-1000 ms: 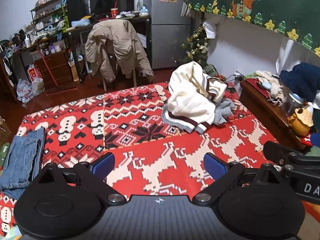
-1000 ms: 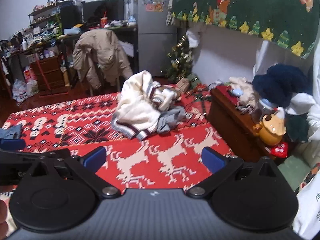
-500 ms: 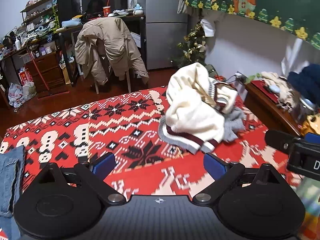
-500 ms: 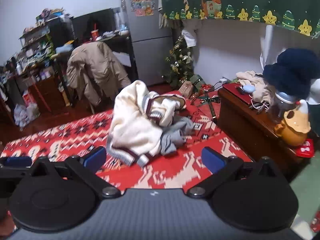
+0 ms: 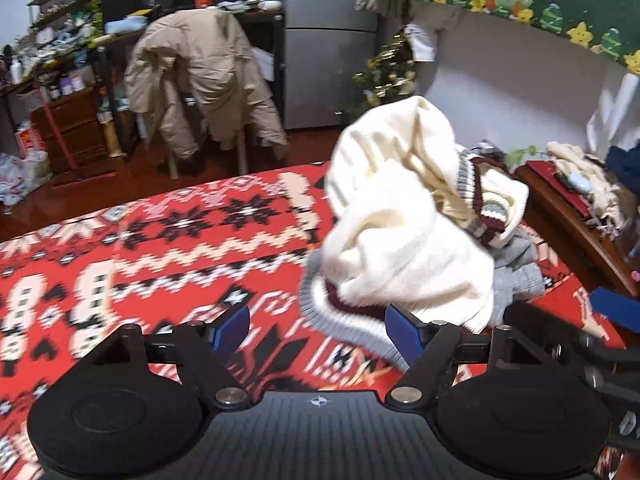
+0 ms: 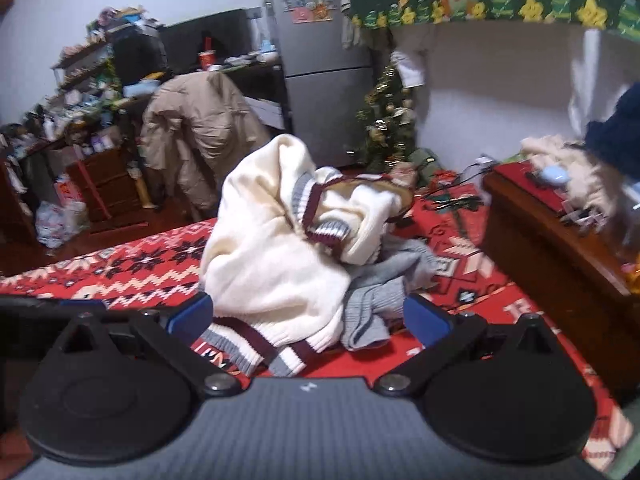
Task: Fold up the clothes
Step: 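Grasp the cream sweater vest with the left gripper while the right gripper grasps it too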
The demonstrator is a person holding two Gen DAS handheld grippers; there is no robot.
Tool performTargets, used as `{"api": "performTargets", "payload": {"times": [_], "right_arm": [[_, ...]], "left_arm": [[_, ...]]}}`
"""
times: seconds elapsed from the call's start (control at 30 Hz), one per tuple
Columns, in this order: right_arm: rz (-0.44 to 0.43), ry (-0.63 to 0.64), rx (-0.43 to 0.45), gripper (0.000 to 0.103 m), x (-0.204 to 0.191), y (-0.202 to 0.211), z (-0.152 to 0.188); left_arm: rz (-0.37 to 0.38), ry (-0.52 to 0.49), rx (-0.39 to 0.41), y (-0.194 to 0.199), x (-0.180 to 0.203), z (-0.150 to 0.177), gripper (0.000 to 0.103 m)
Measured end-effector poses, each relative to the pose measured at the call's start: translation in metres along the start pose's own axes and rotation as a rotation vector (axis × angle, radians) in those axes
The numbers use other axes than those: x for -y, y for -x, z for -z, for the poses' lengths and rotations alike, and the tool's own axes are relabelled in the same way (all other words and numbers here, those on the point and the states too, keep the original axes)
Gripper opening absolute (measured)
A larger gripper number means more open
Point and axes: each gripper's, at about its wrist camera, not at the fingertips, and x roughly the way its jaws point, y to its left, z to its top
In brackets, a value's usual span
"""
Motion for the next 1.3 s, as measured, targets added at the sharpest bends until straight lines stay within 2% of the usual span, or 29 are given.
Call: {"api": "performTargets", "payload": {"times": [0.13, 0.27, 0.3, 0.33, 0.37, 0.4, 0.47, 0.53, 0.63, 0.9, 1.1, 1.2, 1.3], "right_arm": [[0.018, 0.020, 0.002, 0.090, 0.012, -0.013, 0.004], [-0.012, -0.050, 0.000, 0.081, 0.025, -0.021, 0.003], [-0.012, -0.061, -0.009, 0.078, 0.028, -0.023, 0.004], [-0.012, -0.072, -0.018, 0.070, 0.031, -0.026, 0.004], [-0.015, -0.083, -0.026, 0.062, 0.033, -0.026, 0.005], [-0.021, -0.094, -0.033, 0.059, 0.034, -0.027, 0.005], [-0.032, -0.111, -0.043, 0.050, 0.037, -0.027, 0.005], [-0.043, -0.115, -0.043, 0.049, 0.038, -0.026, 0.005], [-0.062, -0.110, -0.030, 0.049, 0.036, -0.022, 0.003], [-0.142, -0.019, -0.026, 0.049, 0.007, -0.006, -0.002], [-0.212, 0.008, -0.026, 0.049, -0.028, 0.015, 0.001], [-0.225, 0.047, -0.028, 0.049, -0.047, 0.027, 0.007], [-0.230, 0.092, -0.026, 0.049, -0.058, 0.035, 0.011]], "left_arm": [[0.012, -0.059, 0.026, -0.020, 0.013, -0.004, 0.074], [0.037, -0.099, 0.028, -0.038, 0.025, -0.009, 0.072], [0.042, -0.107, 0.019, -0.043, 0.028, -0.010, 0.062], [0.053, -0.102, 0.014, -0.045, 0.029, -0.012, 0.049], [0.066, -0.094, 0.011, -0.046, 0.031, -0.013, 0.031], [0.078, -0.086, 0.007, -0.047, 0.033, -0.014, 0.025], [0.057, -0.078, 0.010, -0.045, 0.038, -0.015, 0.015], [0.037, -0.074, 0.023, -0.033, 0.038, -0.013, 0.010], [0.014, -0.050, 0.042, -0.010, 0.028, -0.010, 0.008], [-0.053, 0.099, 0.055, 0.072, -0.038, 0.002, 0.006], [-0.086, 0.130, 0.047, 0.117, -0.064, 0.024, 0.005], [-0.090, 0.110, 0.043, 0.133, -0.072, 0.042, 0.005], [-0.104, 0.066, 0.031, 0.131, -0.081, 0.060, 0.006]]}}
